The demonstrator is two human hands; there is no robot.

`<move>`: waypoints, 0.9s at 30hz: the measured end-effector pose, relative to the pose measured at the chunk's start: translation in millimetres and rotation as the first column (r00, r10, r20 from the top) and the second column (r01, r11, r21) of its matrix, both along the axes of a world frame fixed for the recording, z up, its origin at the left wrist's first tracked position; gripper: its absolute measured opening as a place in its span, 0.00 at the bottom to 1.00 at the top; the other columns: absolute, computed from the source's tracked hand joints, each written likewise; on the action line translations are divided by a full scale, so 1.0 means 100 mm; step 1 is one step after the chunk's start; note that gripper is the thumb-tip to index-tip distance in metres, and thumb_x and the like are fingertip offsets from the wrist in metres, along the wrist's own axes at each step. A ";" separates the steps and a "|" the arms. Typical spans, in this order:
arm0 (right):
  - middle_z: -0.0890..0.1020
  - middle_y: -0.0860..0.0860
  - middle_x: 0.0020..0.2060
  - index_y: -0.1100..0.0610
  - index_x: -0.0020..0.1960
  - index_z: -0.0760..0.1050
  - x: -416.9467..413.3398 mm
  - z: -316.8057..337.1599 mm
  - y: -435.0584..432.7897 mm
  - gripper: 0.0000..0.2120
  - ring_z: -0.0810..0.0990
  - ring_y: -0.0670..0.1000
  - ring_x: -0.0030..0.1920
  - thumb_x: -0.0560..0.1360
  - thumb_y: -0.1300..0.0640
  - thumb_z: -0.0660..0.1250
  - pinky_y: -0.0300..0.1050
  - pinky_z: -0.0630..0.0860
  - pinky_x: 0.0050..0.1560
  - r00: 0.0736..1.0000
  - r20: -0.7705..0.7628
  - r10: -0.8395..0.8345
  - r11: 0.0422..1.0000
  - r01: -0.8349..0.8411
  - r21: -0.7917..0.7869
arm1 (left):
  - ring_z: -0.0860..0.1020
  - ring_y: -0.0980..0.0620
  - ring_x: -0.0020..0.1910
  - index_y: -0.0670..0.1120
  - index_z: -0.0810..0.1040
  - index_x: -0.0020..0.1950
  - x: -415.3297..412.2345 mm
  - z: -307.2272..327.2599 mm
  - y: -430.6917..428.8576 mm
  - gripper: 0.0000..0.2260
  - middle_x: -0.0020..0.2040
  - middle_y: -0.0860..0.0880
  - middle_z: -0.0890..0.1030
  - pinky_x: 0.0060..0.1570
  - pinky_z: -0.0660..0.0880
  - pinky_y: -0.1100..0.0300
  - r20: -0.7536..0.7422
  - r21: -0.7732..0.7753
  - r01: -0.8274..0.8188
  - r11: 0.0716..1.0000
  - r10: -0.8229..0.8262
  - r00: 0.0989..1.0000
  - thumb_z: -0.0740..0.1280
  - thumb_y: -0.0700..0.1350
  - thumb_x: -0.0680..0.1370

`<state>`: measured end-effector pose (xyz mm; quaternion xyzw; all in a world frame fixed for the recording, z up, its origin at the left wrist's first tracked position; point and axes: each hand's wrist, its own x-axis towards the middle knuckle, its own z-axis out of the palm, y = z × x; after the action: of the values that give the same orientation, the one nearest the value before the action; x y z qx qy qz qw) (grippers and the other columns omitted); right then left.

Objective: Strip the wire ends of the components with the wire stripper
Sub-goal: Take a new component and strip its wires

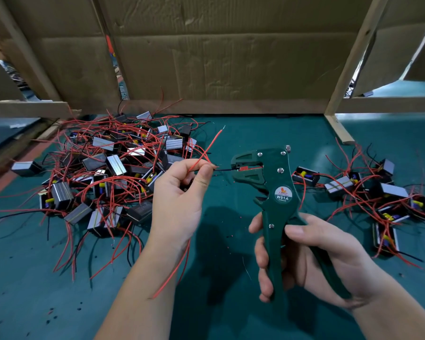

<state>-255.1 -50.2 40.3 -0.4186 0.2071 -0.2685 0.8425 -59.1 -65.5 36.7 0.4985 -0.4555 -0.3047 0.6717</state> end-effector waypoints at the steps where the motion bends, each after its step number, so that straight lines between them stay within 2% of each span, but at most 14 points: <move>1: 0.77 0.64 0.38 0.62 0.54 0.77 0.00 0.00 0.00 0.24 0.79 0.63 0.35 0.64 0.51 0.77 0.61 0.76 0.41 1.000 0.000 0.000 1.000 0.000 0.000 | 0.67 0.60 0.31 0.49 0.78 0.41 0.00 0.00 0.00 0.07 0.27 0.60 0.73 0.34 0.66 0.69 -0.003 -0.001 -0.004 1.000 0.004 1.000 0.66 0.51 0.69; 4: 0.77 0.64 0.39 0.63 0.55 0.77 0.01 0.00 -0.01 0.25 0.79 0.64 0.36 0.65 0.50 0.76 0.61 0.76 0.42 1.000 0.019 0.016 1.000 -0.016 0.009 | 0.68 0.58 0.31 0.49 0.78 0.41 0.01 0.00 0.00 0.07 0.27 0.60 0.73 0.34 0.66 0.69 -0.012 -0.003 -0.020 1.000 0.020 1.000 0.66 0.51 0.69; 8: 0.78 0.64 0.40 0.62 0.56 0.77 -0.01 0.01 -0.03 0.24 0.79 0.64 0.36 0.66 0.50 0.75 0.61 0.76 0.42 0.999 0.044 0.026 0.999 -0.028 0.025 | 0.67 0.58 0.31 0.50 0.78 0.41 0.03 0.00 0.00 0.07 0.28 0.60 0.74 0.37 0.67 0.62 -0.013 0.002 -0.037 0.999 0.038 0.999 0.66 0.53 0.69; 13: 0.78 0.64 0.40 0.61 0.55 0.77 -0.01 0.00 -0.02 0.22 0.79 0.64 0.36 0.66 0.50 0.75 0.61 0.76 0.42 0.998 0.044 0.038 0.999 -0.038 0.013 | 0.68 0.59 0.31 0.50 0.78 0.41 0.03 0.00 0.00 0.06 0.27 0.61 0.73 0.35 0.67 0.66 0.004 -0.003 -0.036 0.999 0.036 0.999 0.66 0.52 0.69; 19: 0.78 0.62 0.39 0.60 0.53 0.77 0.00 0.00 -0.02 0.21 0.79 0.63 0.34 0.66 0.49 0.76 0.61 0.76 0.41 1.000 0.011 0.014 1.000 -0.014 -0.005 | 0.65 0.55 0.33 0.51 0.78 0.41 0.04 -0.02 -0.02 0.02 0.27 0.60 0.71 0.32 0.64 0.64 0.023 -0.001 -0.049 0.999 0.049 0.999 0.68 0.46 0.73; 24: 0.78 0.62 0.38 0.60 0.52 0.78 -0.01 0.01 0.00 0.21 0.79 0.62 0.34 0.66 0.48 0.76 0.60 0.76 0.41 1.000 -0.011 0.003 1.000 -0.003 -0.013 | 0.66 0.58 0.31 0.50 0.78 0.42 0.03 -0.02 0.00 0.06 0.27 0.60 0.72 0.32 0.64 0.66 0.024 -0.020 -0.035 0.999 0.036 0.999 0.67 0.51 0.70; 27: 0.78 0.62 0.38 0.60 0.53 0.77 -0.01 0.01 -0.01 0.22 0.79 0.63 0.34 0.66 0.47 0.76 0.59 0.77 0.40 1.000 -0.006 0.002 1.000 -0.002 -0.010 | 0.65 0.59 0.31 0.50 0.78 0.42 0.03 -0.02 -0.01 0.04 0.27 0.60 0.72 0.32 0.63 0.66 0.036 -0.026 -0.036 0.999 0.037 0.999 0.67 0.49 0.72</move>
<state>-255.7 -50.8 41.4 -0.4237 0.2078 -0.2676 0.8400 -56.5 -66.3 34.5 0.5037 -0.4622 -0.2775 0.6751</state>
